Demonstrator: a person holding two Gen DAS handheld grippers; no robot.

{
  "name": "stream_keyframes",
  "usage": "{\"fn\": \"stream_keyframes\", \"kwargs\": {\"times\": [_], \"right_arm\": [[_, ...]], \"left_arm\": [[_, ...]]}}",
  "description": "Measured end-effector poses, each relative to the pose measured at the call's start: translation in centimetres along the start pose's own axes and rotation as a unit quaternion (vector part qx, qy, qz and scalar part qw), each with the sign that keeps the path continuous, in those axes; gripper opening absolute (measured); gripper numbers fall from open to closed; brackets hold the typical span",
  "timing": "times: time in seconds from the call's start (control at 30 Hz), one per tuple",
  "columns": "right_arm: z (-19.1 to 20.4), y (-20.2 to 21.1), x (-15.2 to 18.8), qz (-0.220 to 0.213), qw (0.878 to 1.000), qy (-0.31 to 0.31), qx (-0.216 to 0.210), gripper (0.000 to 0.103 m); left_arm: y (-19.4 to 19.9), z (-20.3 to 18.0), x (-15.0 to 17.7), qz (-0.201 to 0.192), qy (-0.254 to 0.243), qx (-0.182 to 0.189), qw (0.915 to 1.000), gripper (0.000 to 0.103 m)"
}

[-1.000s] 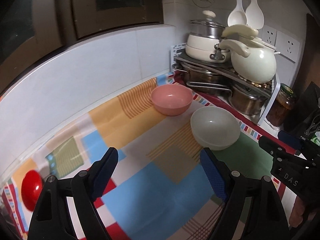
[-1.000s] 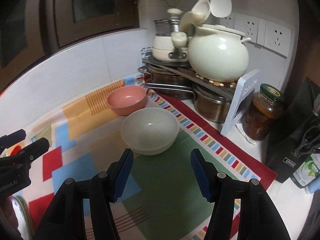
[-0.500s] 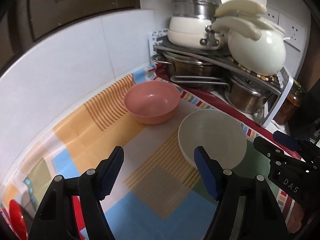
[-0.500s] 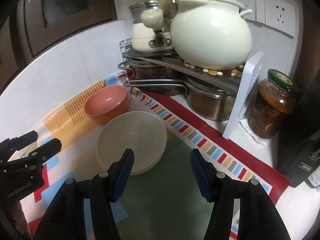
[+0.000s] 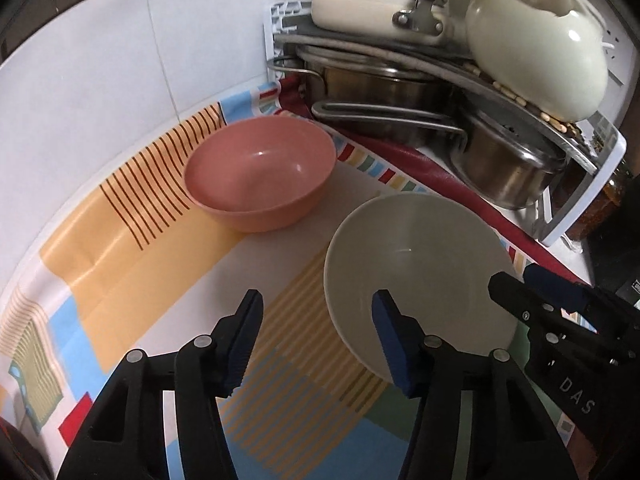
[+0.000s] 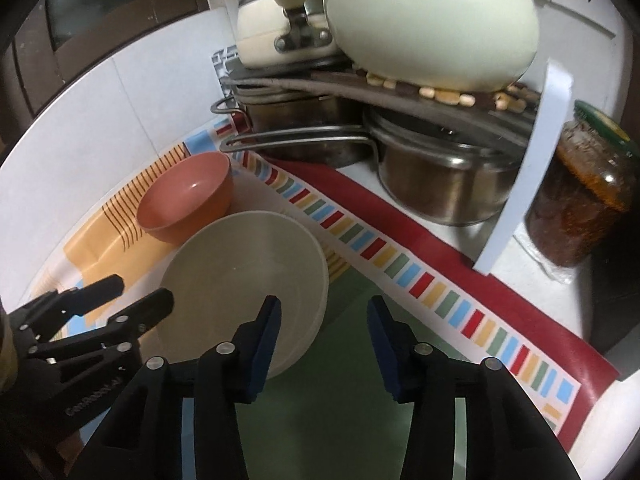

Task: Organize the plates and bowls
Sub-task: 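Move both grippers over to the white bowl beside the pink bowl, then close both grippers on the white bowl rim and lift it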

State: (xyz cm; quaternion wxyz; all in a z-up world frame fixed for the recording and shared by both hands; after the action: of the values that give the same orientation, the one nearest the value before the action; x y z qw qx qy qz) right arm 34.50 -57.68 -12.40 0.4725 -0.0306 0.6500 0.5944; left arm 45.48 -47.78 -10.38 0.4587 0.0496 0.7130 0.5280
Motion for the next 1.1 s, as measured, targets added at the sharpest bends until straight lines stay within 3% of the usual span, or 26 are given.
{"fn": "stream_keyframes", "kwargs": {"times": [0.33,0.47,0.57,1.1], "right_arm": [[0.0,-1.8,0.1,0.02,1.0,0.001,-0.001,0.029],[0.1,-2.2,0.1,0.025,1.0,0.002,-0.001,0.021],[0.2,-2.3,0.0,0.025,1.0,0.006,0.0,0.017],[1.4,-0.7,0.1,0.023,1.0,0.009,-0.01,0.015]], "left_arm": [[-2.6,-0.4,-0.5,0.031,0.01,0.018,0.9993,0.036],[-3.3,-0.5,-0.3,0.045,0.013,0.024,0.9986,0.021],[-3.3,-0.7,-0.2,0.046,0.011,0.023,0.9986,0.018],[0.5,0.1,0.6,0.029,0.026,0.012,0.9992,0.018]]}}
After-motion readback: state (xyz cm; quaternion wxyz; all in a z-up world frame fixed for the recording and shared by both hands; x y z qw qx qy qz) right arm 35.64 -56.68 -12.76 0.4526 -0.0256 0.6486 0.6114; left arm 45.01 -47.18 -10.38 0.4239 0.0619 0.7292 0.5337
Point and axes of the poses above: each gripper's, at about its wrist camera, not at the fingertips, and y roughly against the way its jaws point, z to its left, x to its underside, the point moved 2 cm from there along -y, roughly the way its jaws point, and after that the axes turned 3 degrees about -z, right-handed, at the moved point
